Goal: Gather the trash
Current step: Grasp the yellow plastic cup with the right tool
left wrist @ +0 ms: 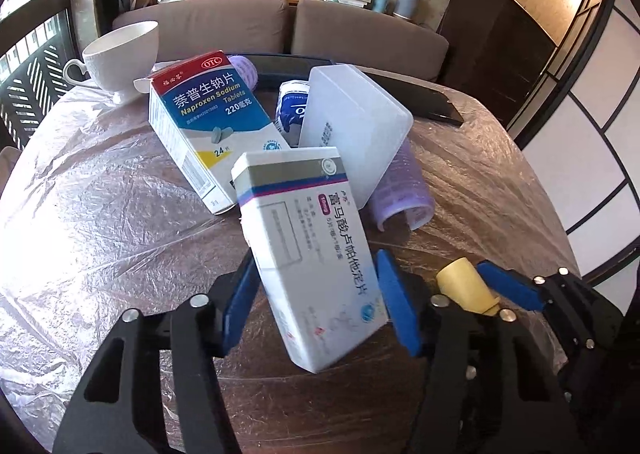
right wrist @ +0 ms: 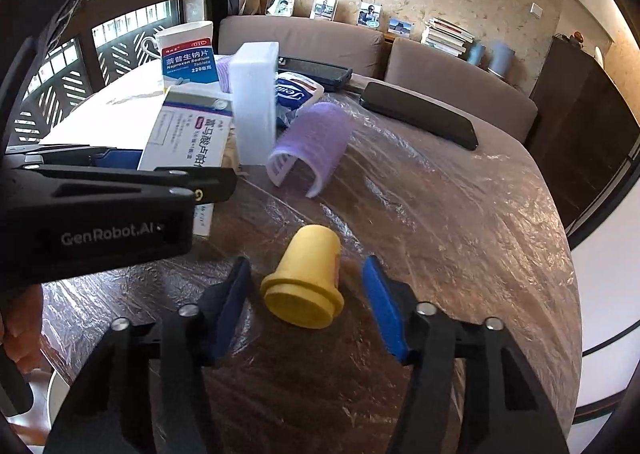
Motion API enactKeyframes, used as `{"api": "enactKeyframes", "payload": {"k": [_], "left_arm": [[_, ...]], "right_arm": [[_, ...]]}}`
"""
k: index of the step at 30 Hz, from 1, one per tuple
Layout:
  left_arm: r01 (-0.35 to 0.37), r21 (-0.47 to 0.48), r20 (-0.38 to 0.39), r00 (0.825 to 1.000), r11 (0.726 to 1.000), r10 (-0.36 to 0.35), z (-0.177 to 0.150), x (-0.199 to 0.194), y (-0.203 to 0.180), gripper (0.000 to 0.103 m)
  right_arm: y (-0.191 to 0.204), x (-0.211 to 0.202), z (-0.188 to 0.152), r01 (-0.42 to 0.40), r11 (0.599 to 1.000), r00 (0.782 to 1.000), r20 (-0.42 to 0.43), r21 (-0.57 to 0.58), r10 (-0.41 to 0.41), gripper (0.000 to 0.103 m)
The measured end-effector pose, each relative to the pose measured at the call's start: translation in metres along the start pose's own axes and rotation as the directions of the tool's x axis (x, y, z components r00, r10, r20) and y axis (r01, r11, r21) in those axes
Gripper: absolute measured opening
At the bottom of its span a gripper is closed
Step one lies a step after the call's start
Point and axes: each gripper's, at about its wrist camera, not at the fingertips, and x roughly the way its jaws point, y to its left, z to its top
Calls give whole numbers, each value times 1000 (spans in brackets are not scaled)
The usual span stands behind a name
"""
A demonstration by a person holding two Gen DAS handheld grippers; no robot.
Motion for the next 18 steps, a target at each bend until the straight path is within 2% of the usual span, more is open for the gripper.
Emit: {"api": "enactKeyframes", "payload": {"k": [1,5,9,14,18], "left_arm": [[2,3,0,1000,1000,-2,0,-1,0,56],[8,14,12,1000,1000,-8,-2,-8,3,53],[18,28,24,1000,999,-18,-2,-15,4,45],[40,46,32,999,998,-42,-2,-23,3,35],[93,47,33,995,995,-94,-2,-29,2,25]], "right_arm": [[0,0,1,-1,1000,1000,0,-1,1,44],[0,1,2,-5,1000,1000,0,-5,5,37],[-4,0,2,-45,999,999,7,24,45,37],[-7,-2,4,-42,999,999,6,35,42,37],[-5,-2,5,-39,999,999,6,29,39,37]]}}
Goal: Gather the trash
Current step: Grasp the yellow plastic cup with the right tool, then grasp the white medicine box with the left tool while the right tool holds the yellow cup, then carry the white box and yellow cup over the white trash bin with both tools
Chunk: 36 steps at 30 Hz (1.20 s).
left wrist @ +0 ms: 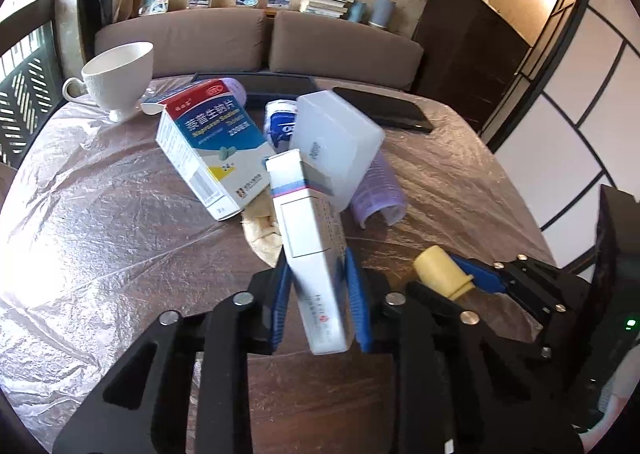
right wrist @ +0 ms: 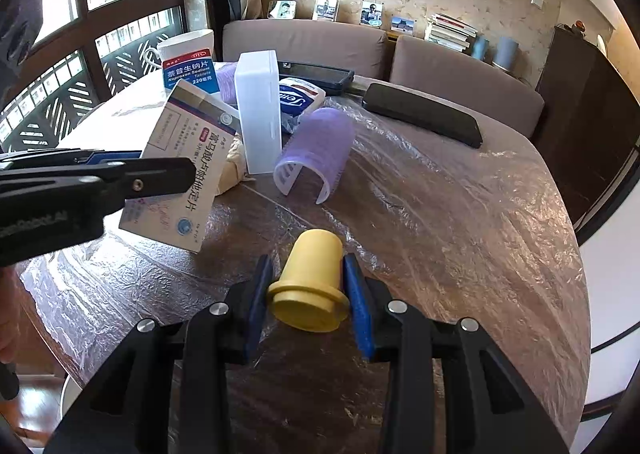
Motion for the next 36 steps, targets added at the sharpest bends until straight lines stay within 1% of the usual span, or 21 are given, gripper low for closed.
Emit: {"api": "enactKeyframes", "payload": {"k": [4,12,17,23,31,36], "left_arm": [[11,11,4,1000,1000,-11,0,-2,-3,20],[28,12,12,1000,1000,-29,-1,-8,-2,20],[14,6,24,1000,1000,-14,-2,-14,0,19],[-1,-1,18,1000,1000,1,-7,-18,2,19],[-20,-5,5,1000,1000,20,-14,-22,4,20],[-53,9,-3,999,999,53,-19,-26,2,20]], "right_arm": [[1,-1,0,-1,1000,1000,1,4,1,36],[-1,-9,3,-26,999,1000,14,22,25,37],[-6,-15,3,-65,996,998,10,56,65,36],[-9,-21,1,-79,993,997,1,85,79,36],[-8,-33,0,-91,992,996,-6,87,92,36],[-4,-38,-2,-94,992,995,-13,84,96,36]]}}
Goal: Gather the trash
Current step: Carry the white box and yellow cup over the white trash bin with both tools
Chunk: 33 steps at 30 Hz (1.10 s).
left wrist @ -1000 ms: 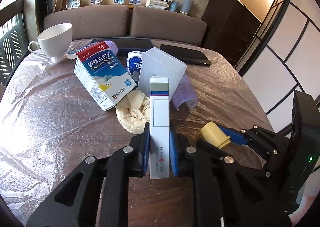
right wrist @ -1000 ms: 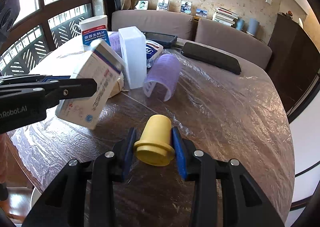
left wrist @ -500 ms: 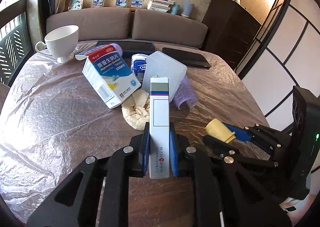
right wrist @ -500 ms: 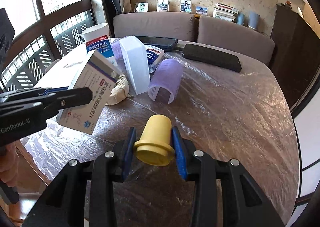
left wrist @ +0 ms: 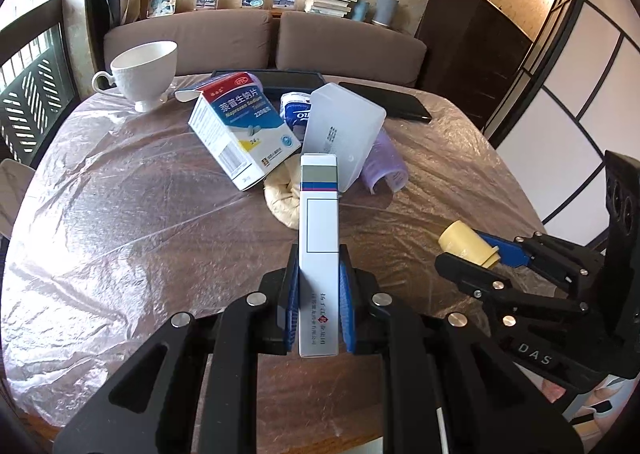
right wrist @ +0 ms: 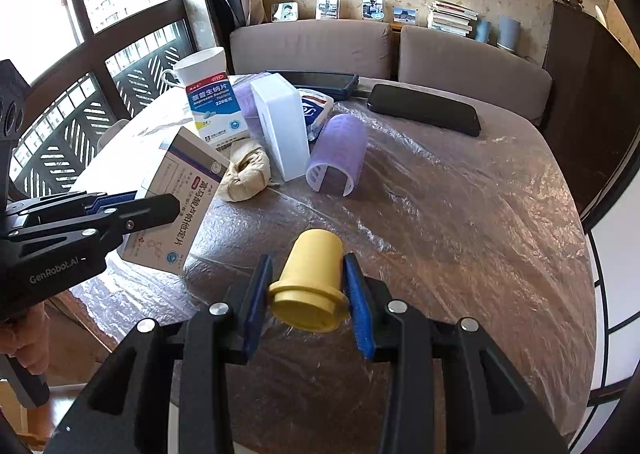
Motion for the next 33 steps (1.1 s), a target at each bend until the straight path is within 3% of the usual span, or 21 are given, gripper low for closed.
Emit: {"api": "enactKeyframes", "payload": {"k": [33], "left_arm": [[-31,115,-41,999,993,36,-51,-37,-37,20]], "right_arm": [[26,-52,-46,-42,998,999,-28,-40,41,36]]}}
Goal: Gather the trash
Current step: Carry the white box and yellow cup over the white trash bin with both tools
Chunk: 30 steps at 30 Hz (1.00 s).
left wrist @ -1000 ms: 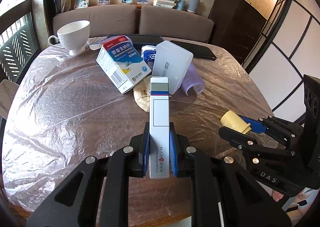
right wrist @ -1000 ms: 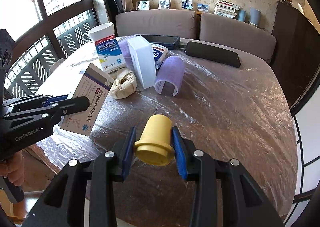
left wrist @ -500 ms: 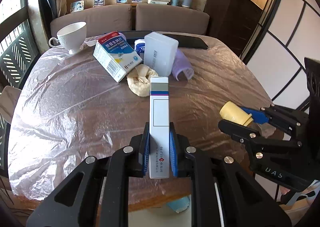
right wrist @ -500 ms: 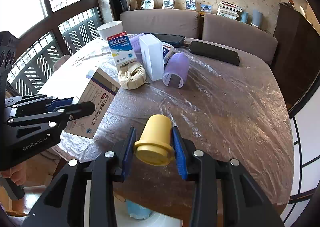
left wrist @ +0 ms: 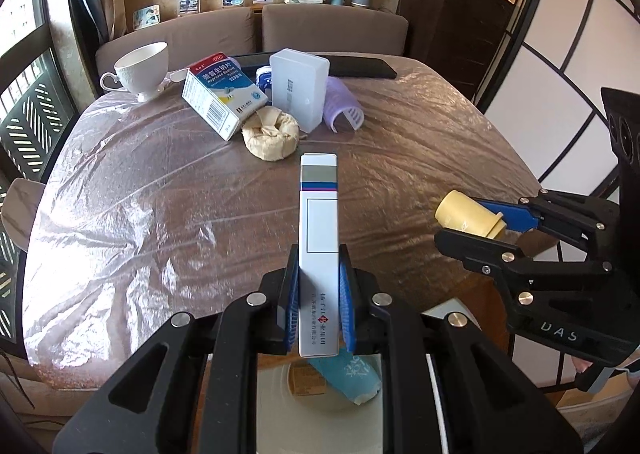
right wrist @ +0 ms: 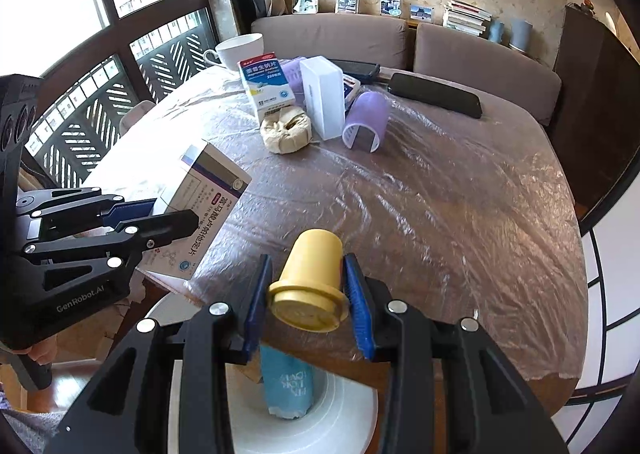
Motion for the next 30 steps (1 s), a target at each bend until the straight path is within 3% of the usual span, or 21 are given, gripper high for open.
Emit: {"api": "enactKeyframes", "payload": {"k": [19,30], "left_arm": [[-32,85,-48,998,996,36,-40,-15,-15,20],[-7,117,-80,997,993,16,-62,-20,-14,20]], "right_arm": [[12,-18,-29,-71,997,996,-60,-19,70,36],[22,-21,-42,-107,993,990,-96,-57,101,36]]}}
